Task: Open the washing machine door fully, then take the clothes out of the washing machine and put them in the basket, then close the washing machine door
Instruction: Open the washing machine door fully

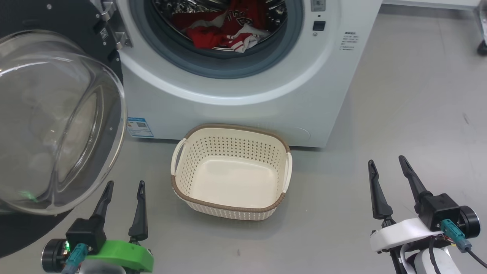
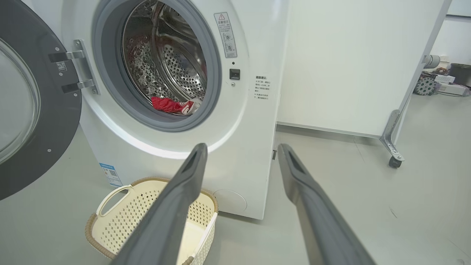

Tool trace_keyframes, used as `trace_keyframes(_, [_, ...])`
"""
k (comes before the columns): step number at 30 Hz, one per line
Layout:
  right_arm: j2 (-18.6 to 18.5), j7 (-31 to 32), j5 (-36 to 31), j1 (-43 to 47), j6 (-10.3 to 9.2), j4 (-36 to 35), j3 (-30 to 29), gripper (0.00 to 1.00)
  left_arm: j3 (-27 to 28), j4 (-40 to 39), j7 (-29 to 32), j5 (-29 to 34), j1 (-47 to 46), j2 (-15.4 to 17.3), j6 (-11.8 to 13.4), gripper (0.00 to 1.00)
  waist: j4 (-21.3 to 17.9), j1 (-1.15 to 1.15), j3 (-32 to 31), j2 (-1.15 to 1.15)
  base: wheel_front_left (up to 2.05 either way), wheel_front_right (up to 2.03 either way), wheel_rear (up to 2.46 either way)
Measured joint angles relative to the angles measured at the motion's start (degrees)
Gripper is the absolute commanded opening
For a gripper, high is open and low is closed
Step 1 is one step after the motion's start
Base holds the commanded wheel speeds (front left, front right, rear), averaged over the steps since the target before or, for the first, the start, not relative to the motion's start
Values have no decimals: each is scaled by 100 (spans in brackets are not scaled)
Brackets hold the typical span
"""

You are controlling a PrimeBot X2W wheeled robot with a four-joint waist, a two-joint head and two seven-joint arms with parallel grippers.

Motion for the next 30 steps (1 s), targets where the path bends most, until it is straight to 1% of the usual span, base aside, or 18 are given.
trace_keyframes(10, [46, 0, 9, 16, -2, 14, 10, 100, 38, 24, 85, 58, 78, 1, 148, 100, -619, 0, -70, 0, 0, 0, 0])
trace_keyframes(17, [56, 0, 12, 47, -10, -30, -53, 100, 16, 45, 137, 111, 112, 5, 176, 100, -952, 0, -90, 0, 0, 0, 0])
trace_keyframes(22, [63, 0, 20, 127, -18, -89, -119, 100, -37, 43, 201, 200, 114, 5, 216, 100, -1095, 0, -126, 0, 0, 0, 0])
trace_keyframes(30, [70, 0, 21, 129, -18, -149, -142, 100, -69, 46, 259, 230, 114, 7, 219, 100, -1130, 0, -119, 0, 0, 0, 0])
